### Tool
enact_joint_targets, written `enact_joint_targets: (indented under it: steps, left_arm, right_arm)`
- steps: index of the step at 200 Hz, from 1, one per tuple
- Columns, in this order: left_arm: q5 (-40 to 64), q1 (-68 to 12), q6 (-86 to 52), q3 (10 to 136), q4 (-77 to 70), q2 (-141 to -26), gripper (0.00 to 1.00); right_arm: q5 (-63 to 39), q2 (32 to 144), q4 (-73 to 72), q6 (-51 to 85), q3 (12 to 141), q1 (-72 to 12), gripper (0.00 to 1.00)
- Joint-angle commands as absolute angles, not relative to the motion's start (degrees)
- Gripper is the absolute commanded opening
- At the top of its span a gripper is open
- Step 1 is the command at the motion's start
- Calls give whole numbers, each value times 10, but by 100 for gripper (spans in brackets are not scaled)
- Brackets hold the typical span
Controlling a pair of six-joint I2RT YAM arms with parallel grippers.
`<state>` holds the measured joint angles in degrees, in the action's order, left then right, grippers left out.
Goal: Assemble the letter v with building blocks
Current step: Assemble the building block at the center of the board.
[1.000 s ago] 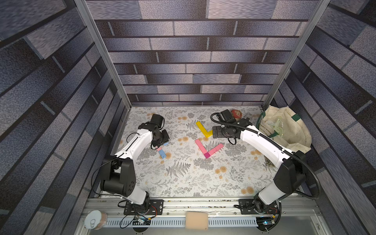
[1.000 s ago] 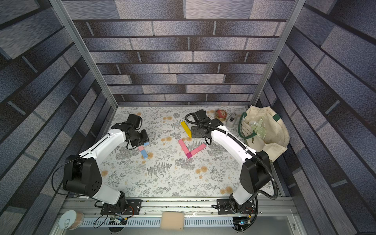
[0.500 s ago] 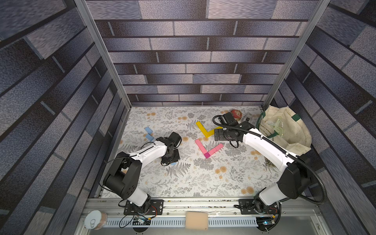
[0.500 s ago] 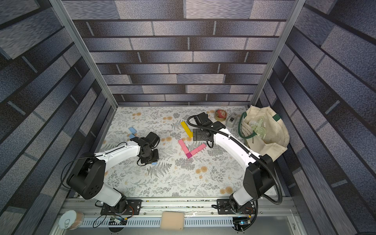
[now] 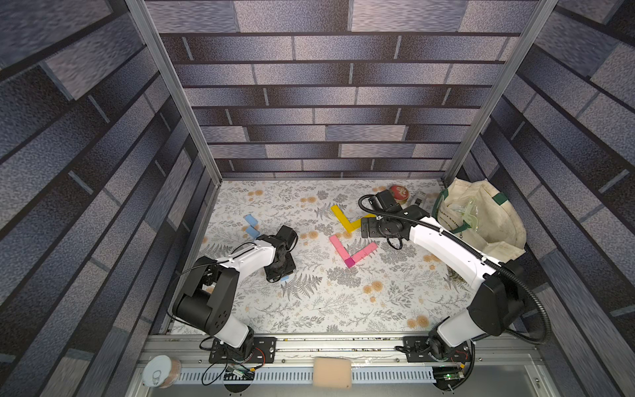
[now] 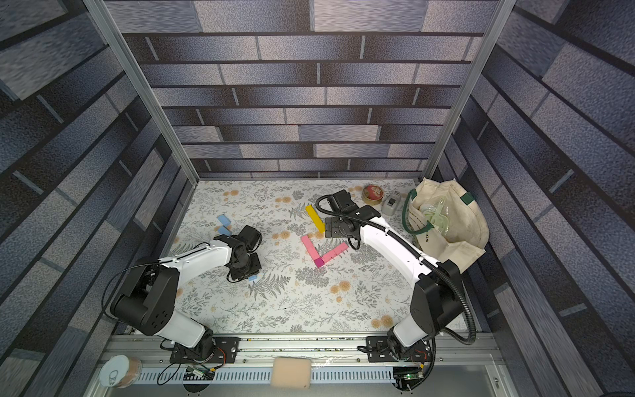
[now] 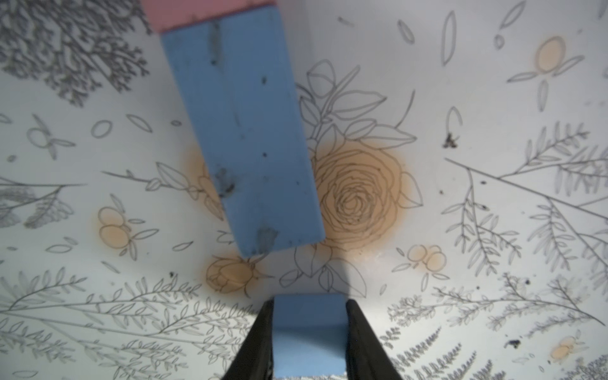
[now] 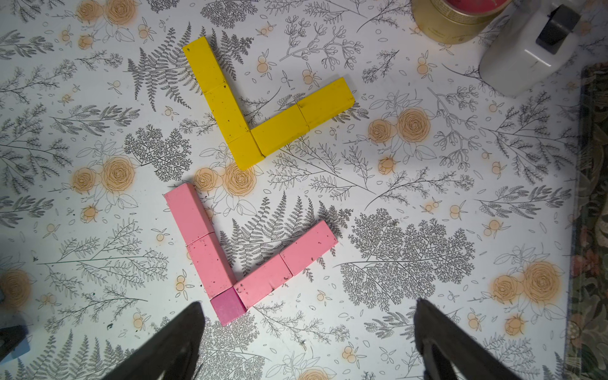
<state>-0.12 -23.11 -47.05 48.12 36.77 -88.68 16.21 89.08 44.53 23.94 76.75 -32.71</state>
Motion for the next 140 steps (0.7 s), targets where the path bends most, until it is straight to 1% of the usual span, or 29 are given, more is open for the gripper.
enact_joint_targets:
  steps: [1,75,140]
  left_arm:
    - [-28,-221,-498,457,360,-899,32]
    - [-29,-203,-520,457,358,-907,39]
    - [-26,-186,-518,453,350,-904,39]
  right_arm:
    - [159,896,441,240,772,-324,100]
    - [154,898,441,241,778,-325,100]
    - [148,896,437,244,772,-324,100]
